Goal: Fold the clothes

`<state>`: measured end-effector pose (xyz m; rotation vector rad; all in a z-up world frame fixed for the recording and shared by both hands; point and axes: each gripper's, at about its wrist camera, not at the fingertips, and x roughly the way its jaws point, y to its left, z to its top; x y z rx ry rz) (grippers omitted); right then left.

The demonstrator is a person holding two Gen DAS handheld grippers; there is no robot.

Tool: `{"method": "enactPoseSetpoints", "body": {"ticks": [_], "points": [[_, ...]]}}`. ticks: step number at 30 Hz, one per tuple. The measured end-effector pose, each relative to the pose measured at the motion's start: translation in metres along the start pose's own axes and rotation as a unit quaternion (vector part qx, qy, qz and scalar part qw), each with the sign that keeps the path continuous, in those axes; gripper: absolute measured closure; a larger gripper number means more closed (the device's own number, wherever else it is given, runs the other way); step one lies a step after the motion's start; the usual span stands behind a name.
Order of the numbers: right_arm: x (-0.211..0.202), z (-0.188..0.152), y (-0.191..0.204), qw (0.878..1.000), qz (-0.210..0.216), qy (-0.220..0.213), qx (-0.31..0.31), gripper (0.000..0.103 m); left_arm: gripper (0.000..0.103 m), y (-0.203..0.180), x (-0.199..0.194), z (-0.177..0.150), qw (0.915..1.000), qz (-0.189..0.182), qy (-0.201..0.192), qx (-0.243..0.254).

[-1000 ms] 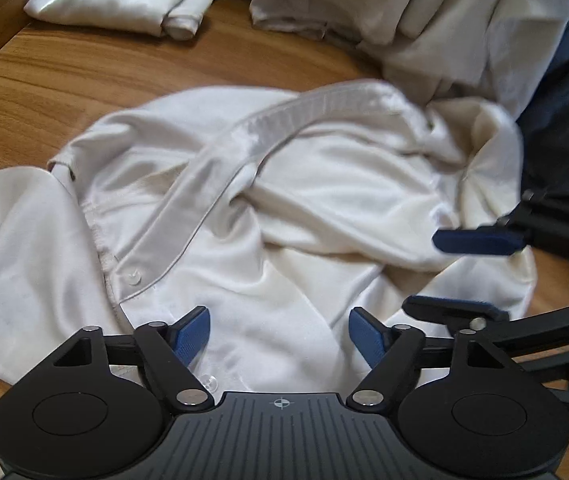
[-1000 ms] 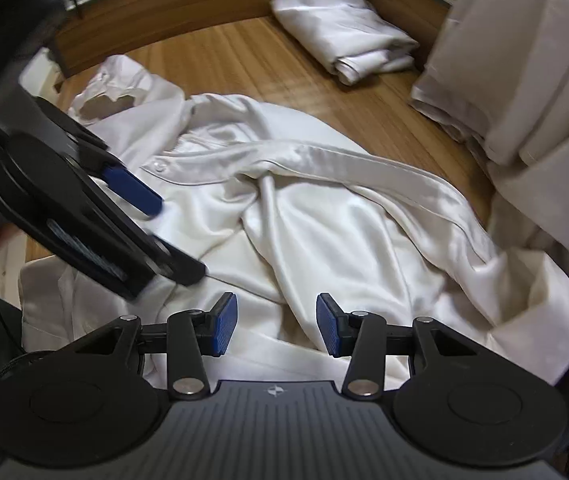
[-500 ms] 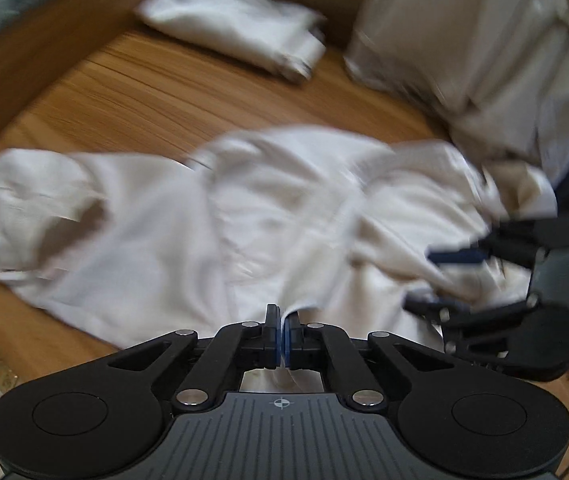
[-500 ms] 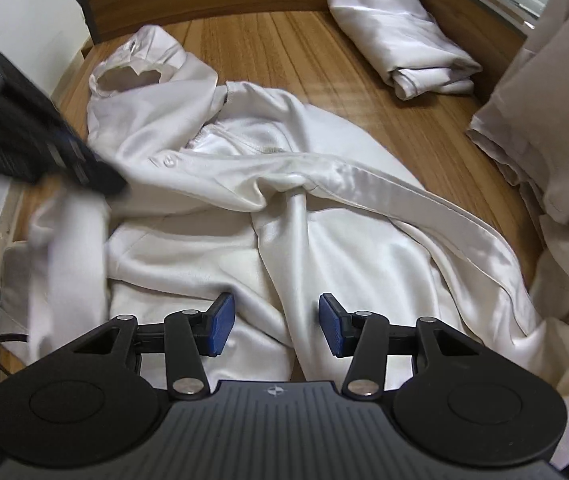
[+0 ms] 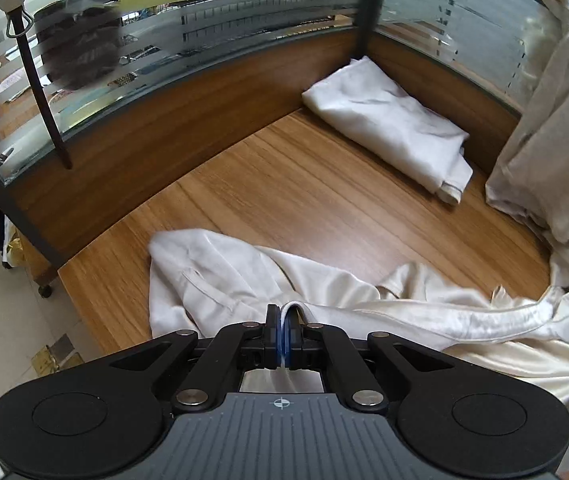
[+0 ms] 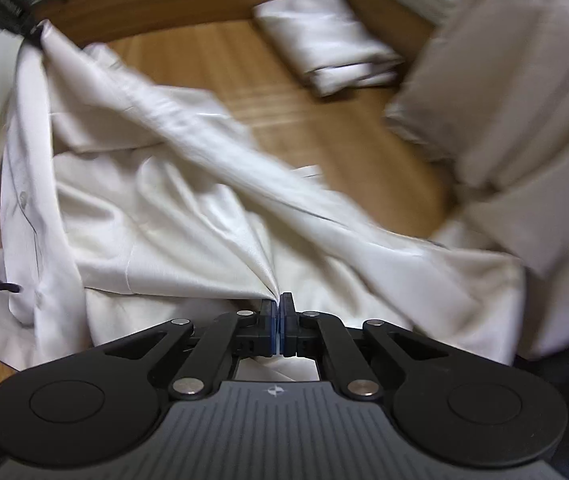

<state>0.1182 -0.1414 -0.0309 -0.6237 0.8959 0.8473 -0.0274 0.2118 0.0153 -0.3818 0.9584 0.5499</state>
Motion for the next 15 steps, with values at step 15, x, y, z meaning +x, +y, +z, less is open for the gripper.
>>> {"method": "enactPoseSetpoints", "body": {"ticks": [15], "points": [[-0.120, -0.070, -0.058, 0.979, -0.088, 0.050, 0.174, 0.094, 0.100, -0.030, 0.025, 0.025, 0.9938, -0.082, 0.037, 0.066]]}}
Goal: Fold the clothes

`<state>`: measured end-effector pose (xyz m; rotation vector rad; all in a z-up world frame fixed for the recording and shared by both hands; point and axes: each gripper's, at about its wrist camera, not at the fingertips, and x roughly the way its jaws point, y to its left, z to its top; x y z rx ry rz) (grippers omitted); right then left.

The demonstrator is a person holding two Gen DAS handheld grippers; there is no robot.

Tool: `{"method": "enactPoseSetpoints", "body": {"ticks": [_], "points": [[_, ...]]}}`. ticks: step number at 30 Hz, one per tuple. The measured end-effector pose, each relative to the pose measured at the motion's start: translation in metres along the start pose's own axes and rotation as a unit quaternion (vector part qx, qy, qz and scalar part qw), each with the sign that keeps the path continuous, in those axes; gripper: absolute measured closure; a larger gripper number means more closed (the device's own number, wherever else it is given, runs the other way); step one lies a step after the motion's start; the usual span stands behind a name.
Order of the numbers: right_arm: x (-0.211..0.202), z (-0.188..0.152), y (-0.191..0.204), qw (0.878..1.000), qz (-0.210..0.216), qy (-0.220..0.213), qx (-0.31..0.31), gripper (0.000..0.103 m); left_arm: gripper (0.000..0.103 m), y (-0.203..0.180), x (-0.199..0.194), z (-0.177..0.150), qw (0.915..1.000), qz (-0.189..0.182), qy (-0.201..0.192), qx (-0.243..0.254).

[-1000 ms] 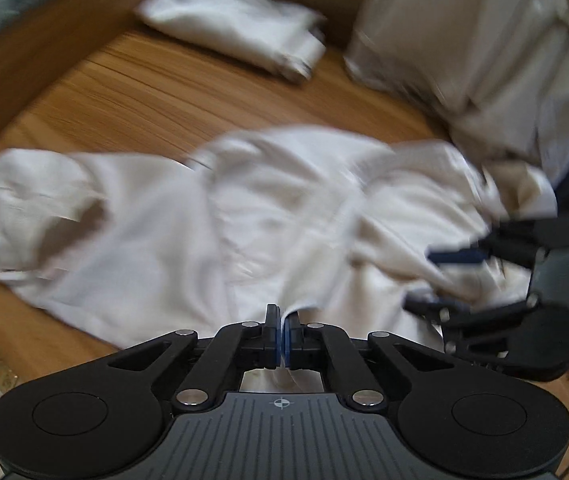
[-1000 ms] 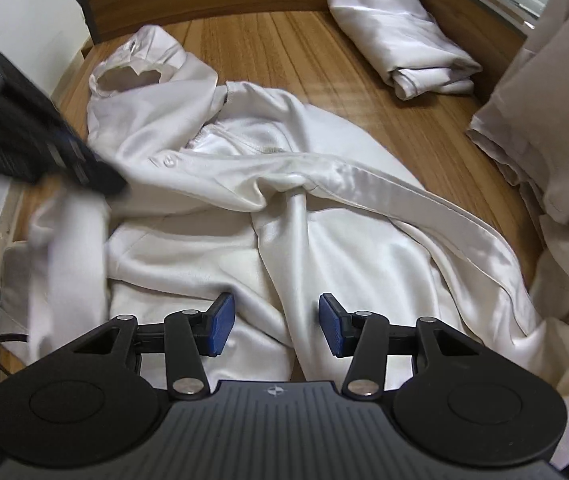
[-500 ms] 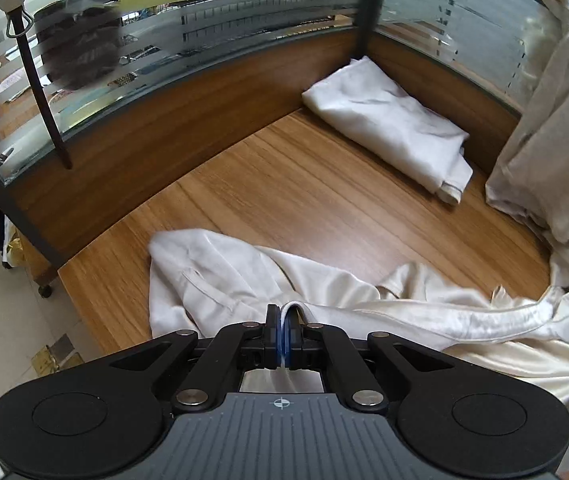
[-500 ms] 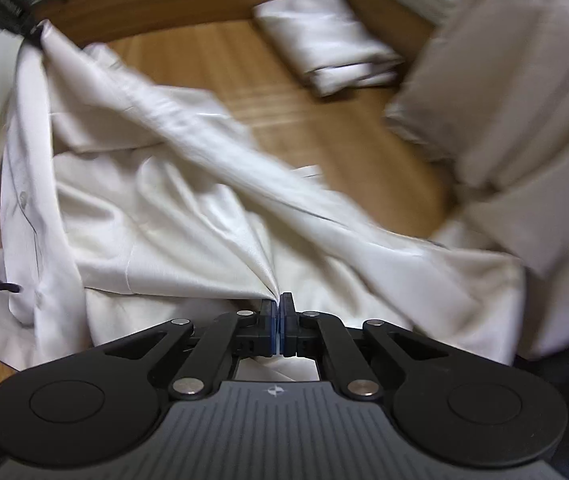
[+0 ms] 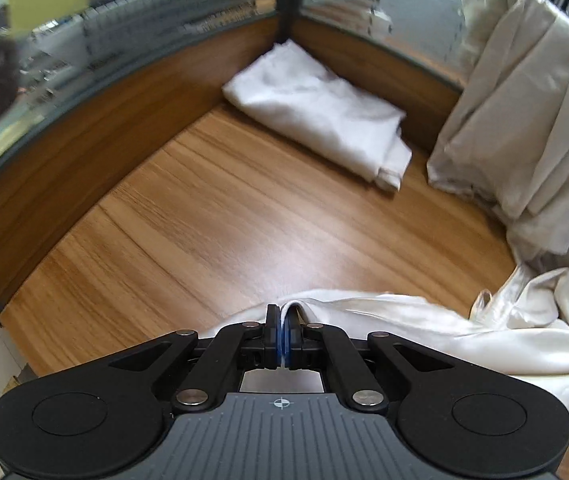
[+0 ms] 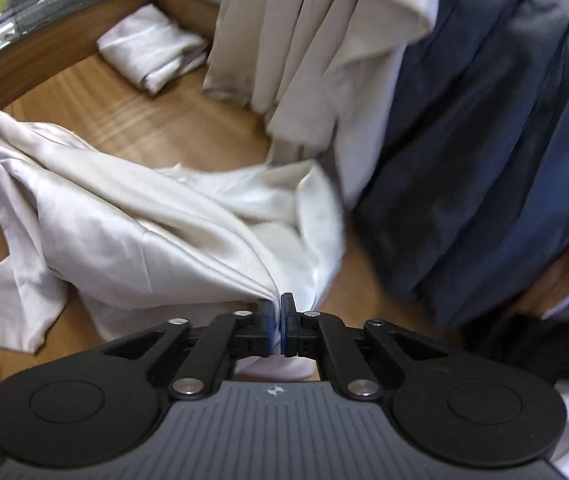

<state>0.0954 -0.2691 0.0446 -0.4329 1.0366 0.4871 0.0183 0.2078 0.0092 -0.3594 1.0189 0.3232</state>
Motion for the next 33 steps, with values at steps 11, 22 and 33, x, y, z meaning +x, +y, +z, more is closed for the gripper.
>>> {"method": "enactPoseSetpoints", "body": {"ticks": [11, 22, 33], "points": [[0.040, 0.054, 0.081, 0.994, 0.101, -0.031, 0.009, 0.081, 0.099, 0.019, 0.004, 0.011, 0.9995, -0.017, 0.017, 0.022], [0.150, 0.133, 0.187, 0.962, 0.271, 0.021, -0.008, 0.092, 0.099, 0.012, -0.005, 0.020, 0.9978, -0.045, 0.010, 0.048], [0.177, 0.168, 0.199, 0.987, 0.159, -0.016, 0.000, 0.091, 0.091, 0.011, 0.020, 0.020, 0.9966, -0.028, 0.032, 0.070]]}}
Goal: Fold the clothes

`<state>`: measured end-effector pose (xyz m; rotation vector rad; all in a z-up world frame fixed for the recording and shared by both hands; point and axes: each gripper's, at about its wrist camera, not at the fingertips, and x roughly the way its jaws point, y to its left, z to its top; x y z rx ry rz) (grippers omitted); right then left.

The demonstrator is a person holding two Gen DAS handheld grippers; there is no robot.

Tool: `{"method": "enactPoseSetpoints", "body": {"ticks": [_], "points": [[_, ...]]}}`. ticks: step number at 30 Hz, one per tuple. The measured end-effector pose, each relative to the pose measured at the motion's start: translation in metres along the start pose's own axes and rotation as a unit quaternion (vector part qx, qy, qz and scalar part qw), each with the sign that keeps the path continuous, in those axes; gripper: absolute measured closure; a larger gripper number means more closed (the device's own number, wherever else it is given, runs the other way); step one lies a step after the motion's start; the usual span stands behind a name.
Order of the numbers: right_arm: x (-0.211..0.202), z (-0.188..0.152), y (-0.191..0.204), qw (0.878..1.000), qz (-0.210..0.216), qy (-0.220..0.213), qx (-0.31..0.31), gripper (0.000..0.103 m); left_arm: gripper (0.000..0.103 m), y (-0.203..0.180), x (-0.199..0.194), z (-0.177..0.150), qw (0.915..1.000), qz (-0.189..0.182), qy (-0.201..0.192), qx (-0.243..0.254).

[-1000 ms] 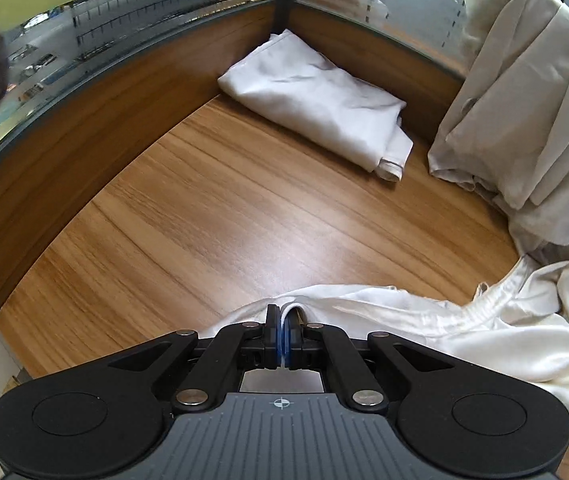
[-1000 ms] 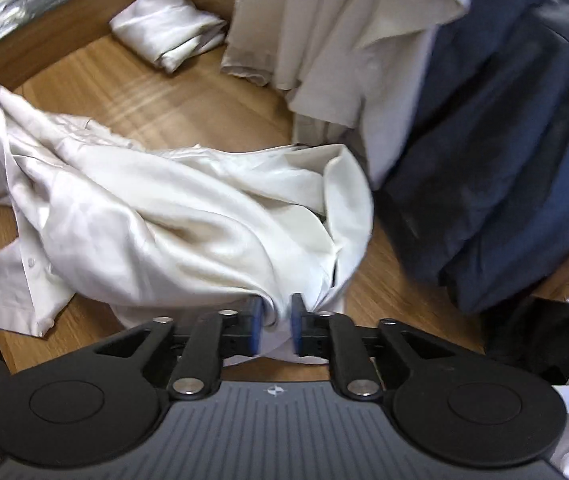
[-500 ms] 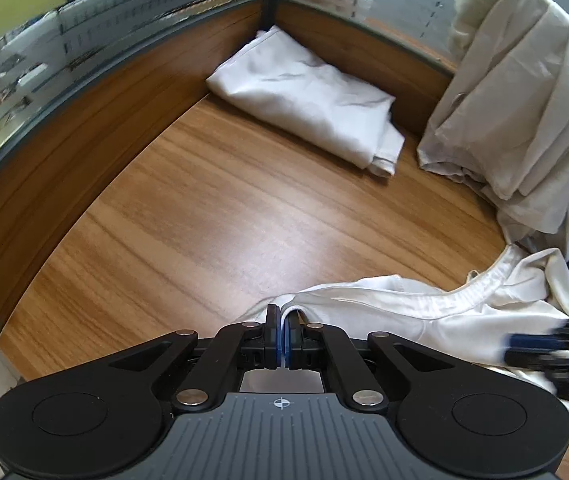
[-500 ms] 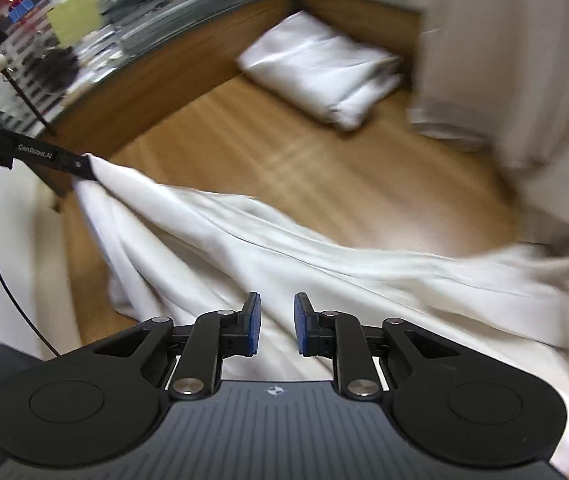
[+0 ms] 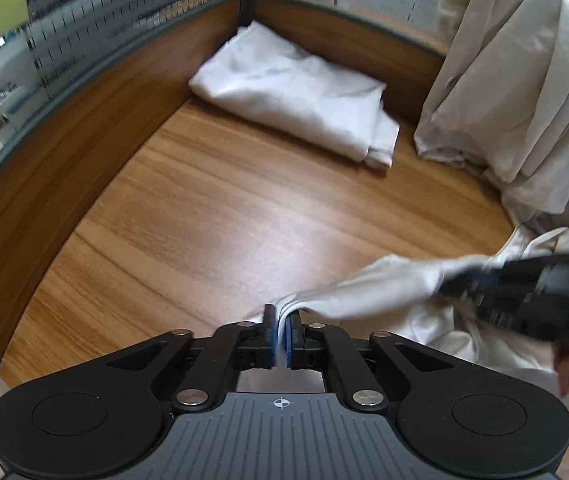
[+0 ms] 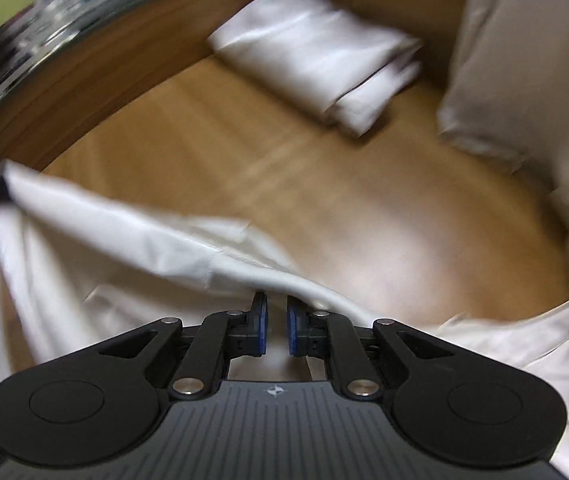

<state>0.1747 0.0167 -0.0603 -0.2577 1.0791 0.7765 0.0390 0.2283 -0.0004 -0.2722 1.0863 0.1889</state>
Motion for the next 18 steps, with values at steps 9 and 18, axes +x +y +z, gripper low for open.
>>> {"method": "enactPoseSetpoints", "body": {"ticks": [9, 18], "points": [[-0.014, -0.021, 0.008, 0.997, 0.036, 0.049, -0.051, 0.087, 0.057, -0.032, 0.006, 0.002, 0.9953, -0.058, -0.005, 0.077], [0.008, -0.040, 0.033, 0.987, -0.008, 0.074, -0.141, 0.055, 0.057, -0.070, 0.039, -0.001, 0.9796, -0.129, 0.073, 0.136]]}}
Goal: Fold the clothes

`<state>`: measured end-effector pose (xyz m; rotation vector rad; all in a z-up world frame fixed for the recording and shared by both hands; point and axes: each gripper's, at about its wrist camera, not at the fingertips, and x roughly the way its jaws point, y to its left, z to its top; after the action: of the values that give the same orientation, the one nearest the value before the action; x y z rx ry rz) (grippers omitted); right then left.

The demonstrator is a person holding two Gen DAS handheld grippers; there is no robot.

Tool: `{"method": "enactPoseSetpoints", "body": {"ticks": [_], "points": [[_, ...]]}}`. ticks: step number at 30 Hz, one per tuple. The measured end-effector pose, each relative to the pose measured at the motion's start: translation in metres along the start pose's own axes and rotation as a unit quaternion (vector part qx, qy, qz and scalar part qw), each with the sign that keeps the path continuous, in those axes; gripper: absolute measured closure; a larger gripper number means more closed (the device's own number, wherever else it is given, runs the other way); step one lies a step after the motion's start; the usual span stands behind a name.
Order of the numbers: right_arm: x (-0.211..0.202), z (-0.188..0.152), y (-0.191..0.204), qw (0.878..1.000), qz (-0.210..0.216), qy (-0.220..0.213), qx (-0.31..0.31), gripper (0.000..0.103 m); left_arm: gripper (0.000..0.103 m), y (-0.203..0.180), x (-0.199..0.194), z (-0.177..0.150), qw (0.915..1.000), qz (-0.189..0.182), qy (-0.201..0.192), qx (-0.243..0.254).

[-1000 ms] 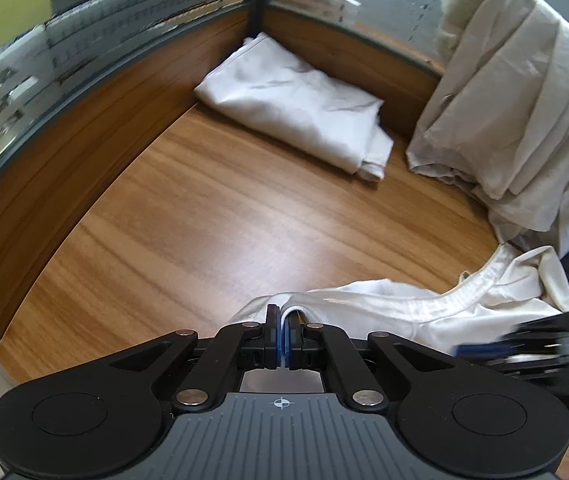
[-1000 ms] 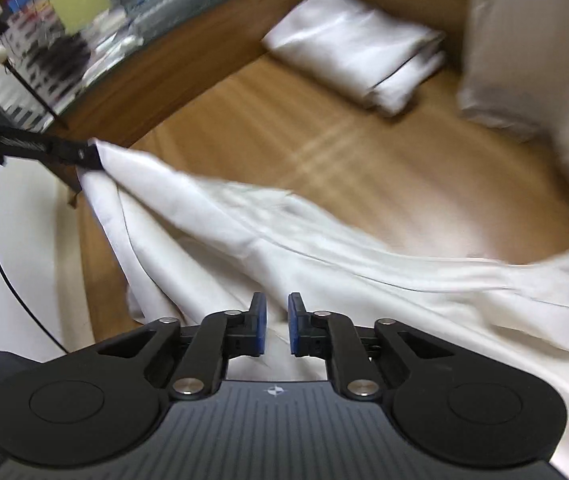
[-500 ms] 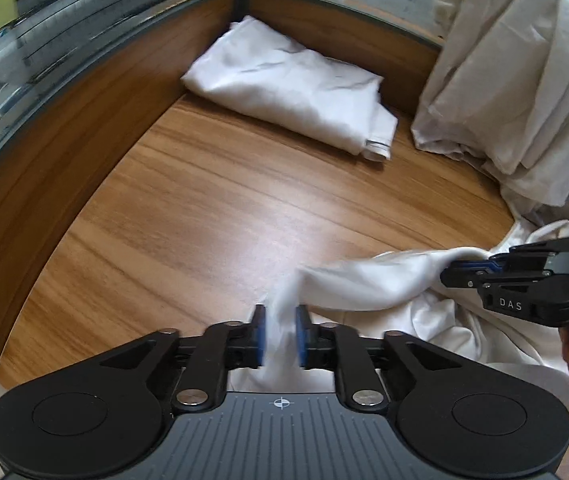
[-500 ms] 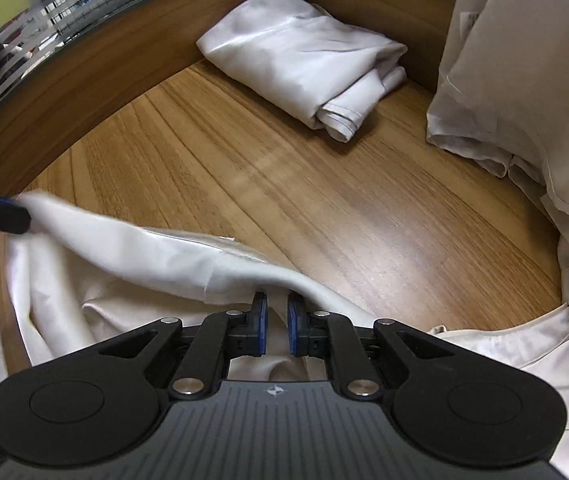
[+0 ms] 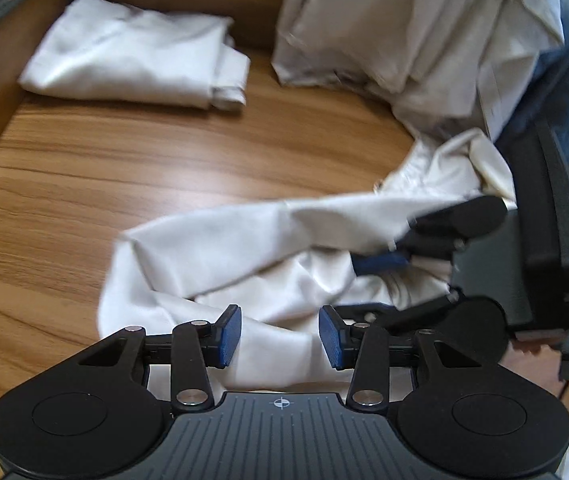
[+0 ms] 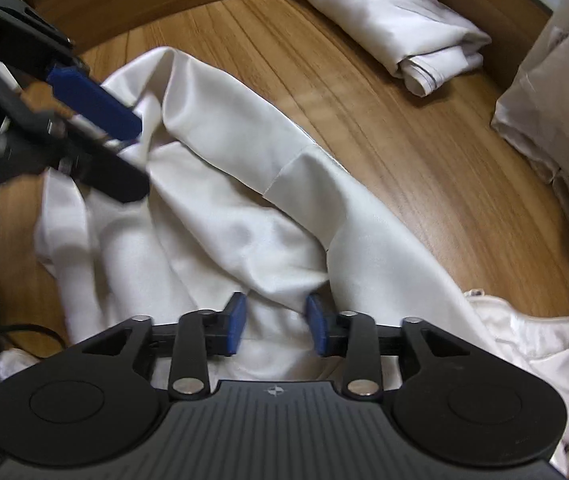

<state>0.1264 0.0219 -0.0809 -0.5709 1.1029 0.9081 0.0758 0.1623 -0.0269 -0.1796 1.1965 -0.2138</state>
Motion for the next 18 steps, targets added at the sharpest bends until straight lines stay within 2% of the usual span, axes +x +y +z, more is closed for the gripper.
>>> {"method": "enactPoseSetpoints", "body": {"ticks": [1, 3, 5, 6, 8, 9, 14, 18], "points": [[0.002, 0.001, 0.001, 1.000, -0.003, 0.000, -0.003, 0.050, 0.057, -0.001, 0.003, -0.001, 1.0000, -0.002, 0.006, 0.003], [0.006, 0.003, 0.000, 1.000, 0.001, -0.001, -0.009, 0.050, 0.058, -0.001, 0.008, -0.003, 0.9999, -0.002, 0.016, 0.004], [0.009, 0.004, -0.001, 1.000, 0.008, -0.004, -0.013, 0.051, 0.058, 0.002, 0.011, -0.005, 0.9997, -0.001, 0.023, -0.002], [0.009, 0.005, -0.001, 1.000, 0.010, -0.008, -0.015, 0.055, 0.058, 0.003, 0.012, -0.005, 0.9997, 0.000, 0.024, -0.003], [0.007, 0.007, -0.005, 1.000, 0.021, -0.009, -0.003, 0.088, 0.057, 0.005, 0.012, -0.004, 0.9996, 0.000, 0.025, -0.008], [0.006, 0.008, -0.007, 1.000, 0.029, -0.008, 0.007, 0.097, 0.057, 0.005, 0.012, -0.003, 0.9996, -0.002, 0.026, -0.010], [-0.022, 0.008, -0.023, 0.995, 0.074, -0.025, 0.069, 0.100, 0.057, -0.002, -0.006, -0.001, 0.9997, -0.017, 0.016, -0.004], [-0.067, 0.005, -0.042, 0.976, 0.135, -0.063, 0.157, 0.100, 0.056, -0.013, -0.026, 0.001, 0.9989, -0.044, -0.004, -0.013]]}}
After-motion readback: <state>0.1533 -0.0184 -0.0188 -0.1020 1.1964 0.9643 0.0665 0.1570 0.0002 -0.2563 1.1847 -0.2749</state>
